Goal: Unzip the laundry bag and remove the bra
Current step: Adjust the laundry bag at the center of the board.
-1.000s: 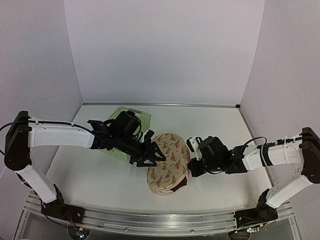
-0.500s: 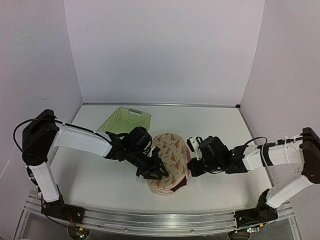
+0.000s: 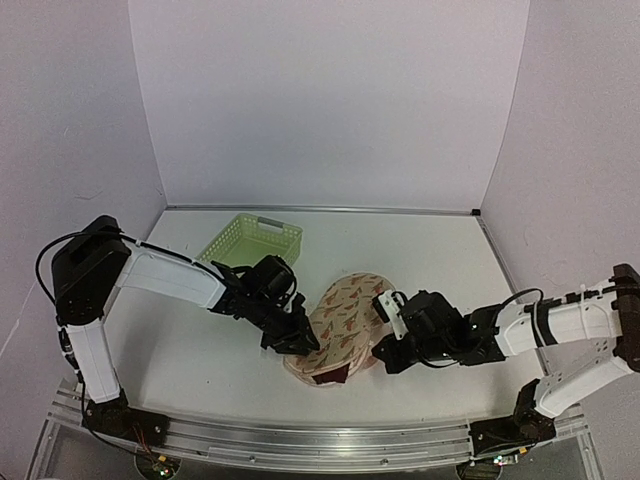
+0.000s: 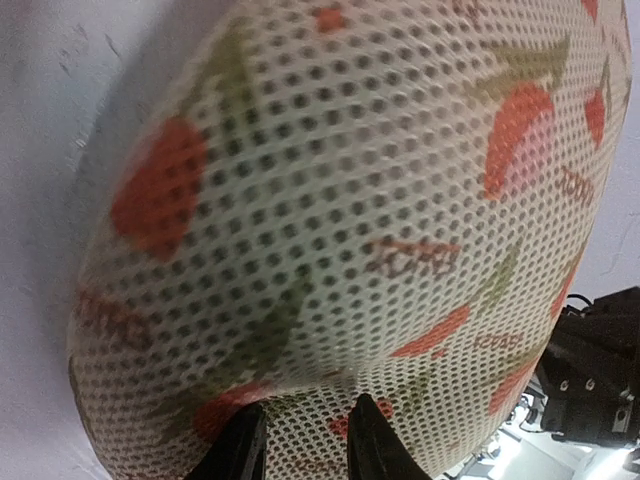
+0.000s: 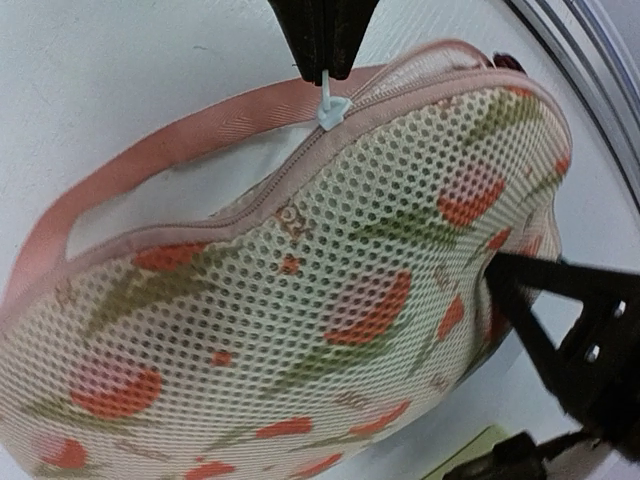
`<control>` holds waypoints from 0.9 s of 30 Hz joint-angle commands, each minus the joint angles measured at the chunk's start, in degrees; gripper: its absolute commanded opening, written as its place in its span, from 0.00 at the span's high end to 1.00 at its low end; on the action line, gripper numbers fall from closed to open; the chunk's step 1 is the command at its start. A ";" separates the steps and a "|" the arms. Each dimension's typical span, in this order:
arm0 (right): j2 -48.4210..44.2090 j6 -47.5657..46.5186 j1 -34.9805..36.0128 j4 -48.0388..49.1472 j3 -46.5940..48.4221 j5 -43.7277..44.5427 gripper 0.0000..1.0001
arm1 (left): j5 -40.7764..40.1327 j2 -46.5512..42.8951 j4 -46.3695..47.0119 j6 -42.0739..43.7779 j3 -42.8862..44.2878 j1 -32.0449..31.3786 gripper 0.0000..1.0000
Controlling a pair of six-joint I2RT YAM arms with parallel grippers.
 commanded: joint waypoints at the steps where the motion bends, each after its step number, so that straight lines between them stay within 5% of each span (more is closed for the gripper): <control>1: -2.05 2.97 3.52 1.41 -0.77 0.77 1.00 | -6.50 -2.24 -7.75 4.75 0.85 3.45 0.72; 16: 6.79 12.27 7.46 3.65 3.95 6.08 1.00 | -6.92 -4.34 -15.06 11.12 14.06 7.13 0.64; 27: 19.27 15.18 7.46 4.31 17.94 7.93 1.00 | -5.92 -17.74 -14.18 4.09 3.01 6.93 0.41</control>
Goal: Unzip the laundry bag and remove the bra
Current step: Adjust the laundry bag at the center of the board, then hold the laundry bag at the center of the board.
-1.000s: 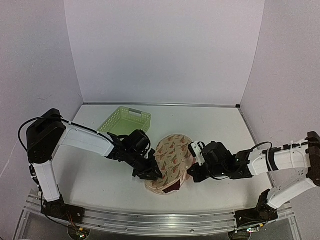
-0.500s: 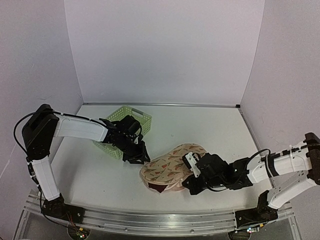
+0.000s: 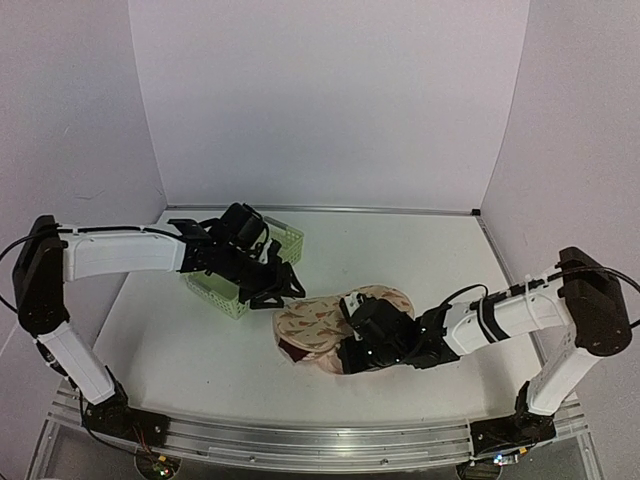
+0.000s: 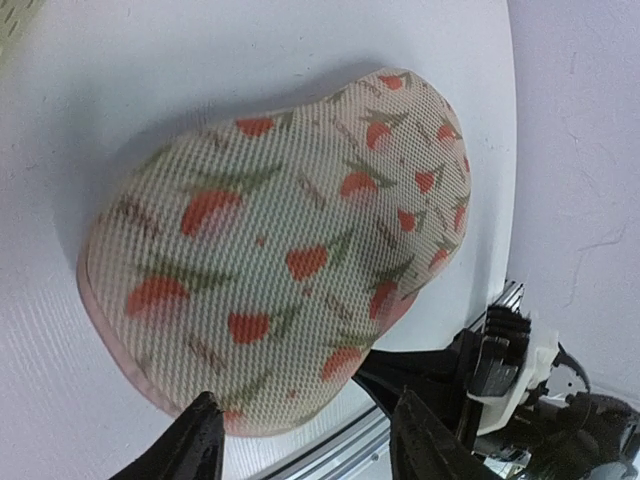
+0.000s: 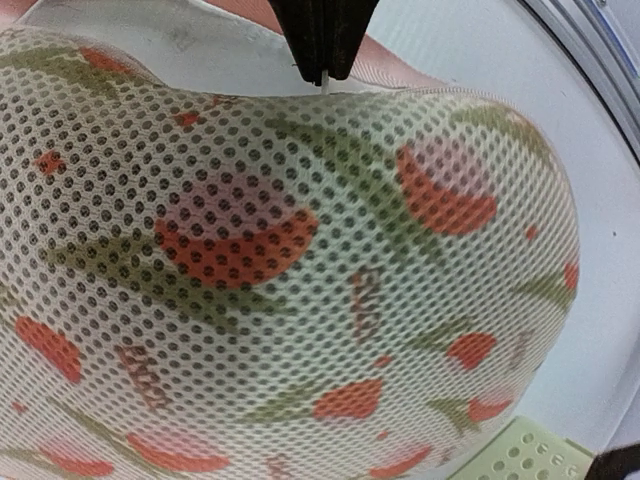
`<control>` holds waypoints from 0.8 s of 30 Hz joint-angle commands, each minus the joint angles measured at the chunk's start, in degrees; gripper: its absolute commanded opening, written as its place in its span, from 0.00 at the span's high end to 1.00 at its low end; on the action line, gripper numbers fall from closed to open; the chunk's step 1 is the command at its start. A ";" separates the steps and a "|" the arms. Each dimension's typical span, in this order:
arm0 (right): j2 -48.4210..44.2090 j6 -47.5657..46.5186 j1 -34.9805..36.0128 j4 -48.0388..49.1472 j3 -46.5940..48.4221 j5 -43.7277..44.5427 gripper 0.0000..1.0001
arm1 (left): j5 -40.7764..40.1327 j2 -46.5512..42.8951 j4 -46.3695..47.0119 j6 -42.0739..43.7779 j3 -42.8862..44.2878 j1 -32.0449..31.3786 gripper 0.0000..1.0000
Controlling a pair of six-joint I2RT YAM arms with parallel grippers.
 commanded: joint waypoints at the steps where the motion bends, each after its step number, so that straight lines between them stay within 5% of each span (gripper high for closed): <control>1: 3.10 1.32 0.18 2.72 5.99 2.00 1.00 | 0.13 -7.03 0.66 -4.67 -6.28 -0.21 0.38; 10: 7.74 2.08 0.18 3.56 10.13 0.63 1.00 | -0.25 -12.98 16.29 -18.54 -18.91 -0.13 0.33; 24: 5.74 2.37 0.20 4.71 7.52 1.07 1.00 | 0.64 -1.71 29.95 -28.96 -16.25 -0.24 0.44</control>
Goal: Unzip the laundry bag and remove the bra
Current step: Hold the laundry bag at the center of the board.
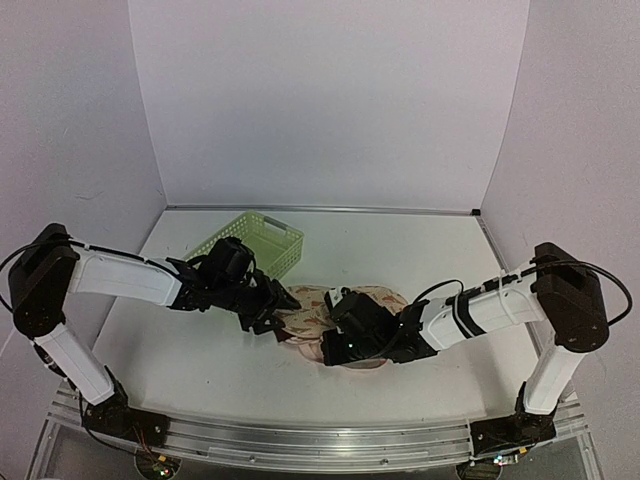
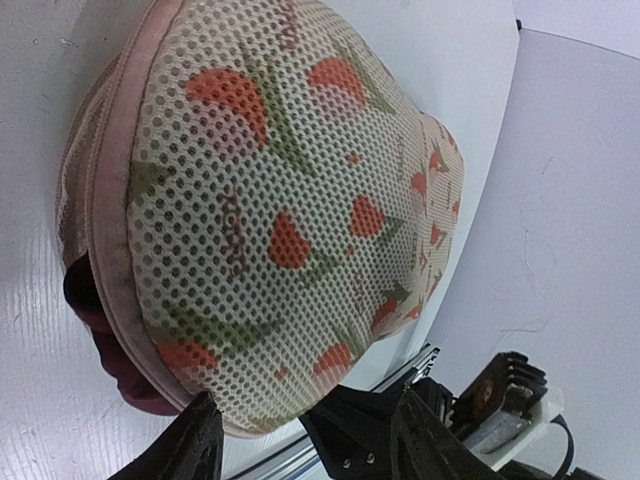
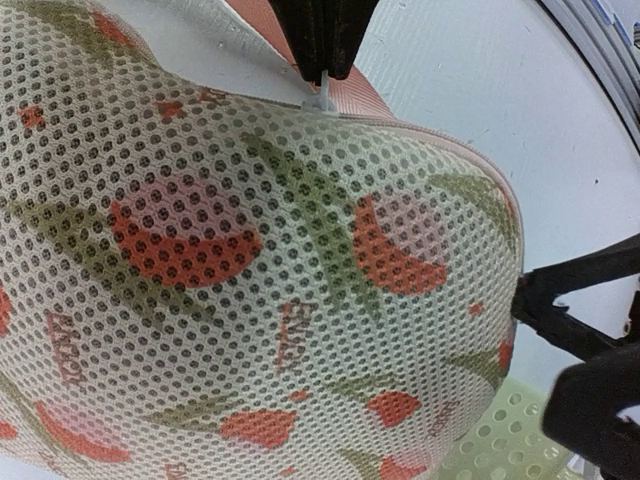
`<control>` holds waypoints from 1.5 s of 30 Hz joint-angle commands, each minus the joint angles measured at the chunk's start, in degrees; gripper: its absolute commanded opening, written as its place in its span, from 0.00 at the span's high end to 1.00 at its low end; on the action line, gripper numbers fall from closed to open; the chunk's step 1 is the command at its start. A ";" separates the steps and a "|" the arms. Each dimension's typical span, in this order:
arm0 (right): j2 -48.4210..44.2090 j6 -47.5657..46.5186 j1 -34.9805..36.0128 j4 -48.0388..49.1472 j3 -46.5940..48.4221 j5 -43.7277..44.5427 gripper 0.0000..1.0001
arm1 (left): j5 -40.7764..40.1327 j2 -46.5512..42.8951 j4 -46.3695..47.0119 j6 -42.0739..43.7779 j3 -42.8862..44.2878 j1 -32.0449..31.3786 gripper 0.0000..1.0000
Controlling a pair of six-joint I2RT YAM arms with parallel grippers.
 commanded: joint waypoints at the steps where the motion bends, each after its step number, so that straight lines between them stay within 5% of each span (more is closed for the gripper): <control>1: -2.12 0.45 0.19 3.03 -0.43 0.78 1.00 | 0.79 2.33 5.19 -3.70 3.08 -0.23 0.45; 17: -1.45 0.41 0.19 4.46 -0.40 0.42 1.00 | -5.98 -6.82 -7.34 -2.49 0.86 -0.29 0.50; 36: -2.85 0.81 0.18 4.68 -2.06 1.34 1.00 | -4.51 3.52 -7.41 0.25 7.20 -0.83 0.51; 45: -3.26 0.97 0.19 4.68 -2.63 1.39 1.00 | -4.43 5.12 -7.15 1.19 8.77 -0.84 0.78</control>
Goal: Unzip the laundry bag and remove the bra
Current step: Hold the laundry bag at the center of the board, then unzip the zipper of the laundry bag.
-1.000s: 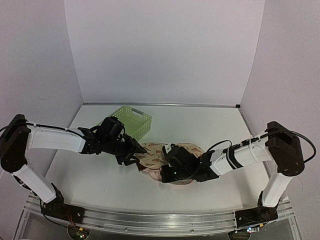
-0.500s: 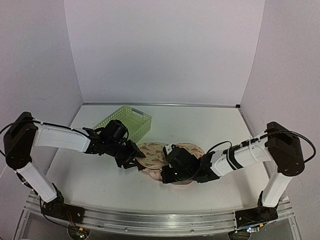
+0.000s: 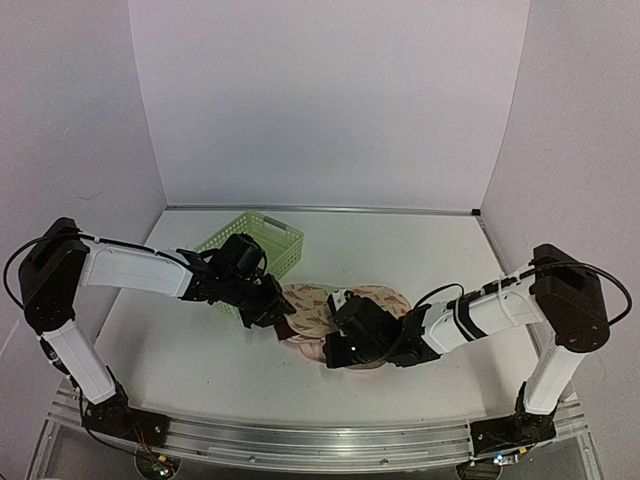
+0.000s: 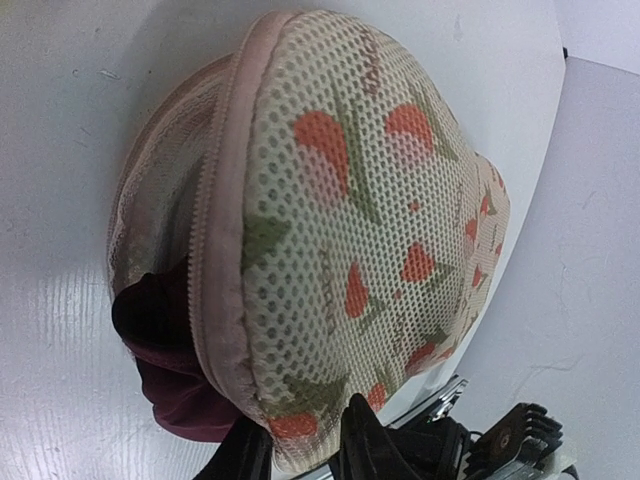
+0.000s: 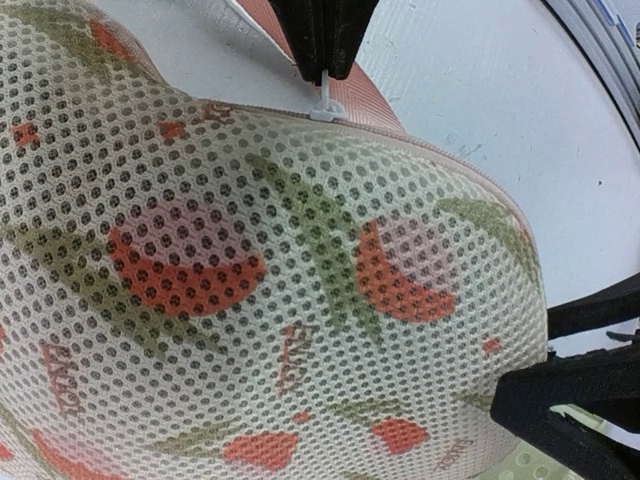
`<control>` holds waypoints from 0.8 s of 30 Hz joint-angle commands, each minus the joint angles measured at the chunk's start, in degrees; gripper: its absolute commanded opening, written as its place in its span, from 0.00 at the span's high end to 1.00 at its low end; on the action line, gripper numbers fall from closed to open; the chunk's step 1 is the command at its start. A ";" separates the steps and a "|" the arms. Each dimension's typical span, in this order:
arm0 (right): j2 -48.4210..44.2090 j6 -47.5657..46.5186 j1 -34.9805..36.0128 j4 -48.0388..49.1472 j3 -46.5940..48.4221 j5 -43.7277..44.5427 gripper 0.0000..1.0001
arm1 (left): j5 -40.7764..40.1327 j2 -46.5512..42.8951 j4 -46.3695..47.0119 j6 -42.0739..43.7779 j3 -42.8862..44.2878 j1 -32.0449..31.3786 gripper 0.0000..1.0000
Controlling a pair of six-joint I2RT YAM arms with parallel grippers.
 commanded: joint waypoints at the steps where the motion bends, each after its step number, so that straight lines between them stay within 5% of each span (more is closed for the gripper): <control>1: -3.23 0.42 0.18 1.65 -0.27 1.47 1.00 | 0.20 0.32 0.82 1.28 2.42 -0.33 0.81; 7: -4.05 0.82 0.18 1.64 -1.36 1.67 1.00 | -0.51 -0.60 1.51 1.80 1.44 -0.22 1.00; 24: -12.34 2.35 0.19 -7.18 -11.34 11.68 1.00 | -0.24 -6.64 -1.66 8.56 -0.34 1.38 1.00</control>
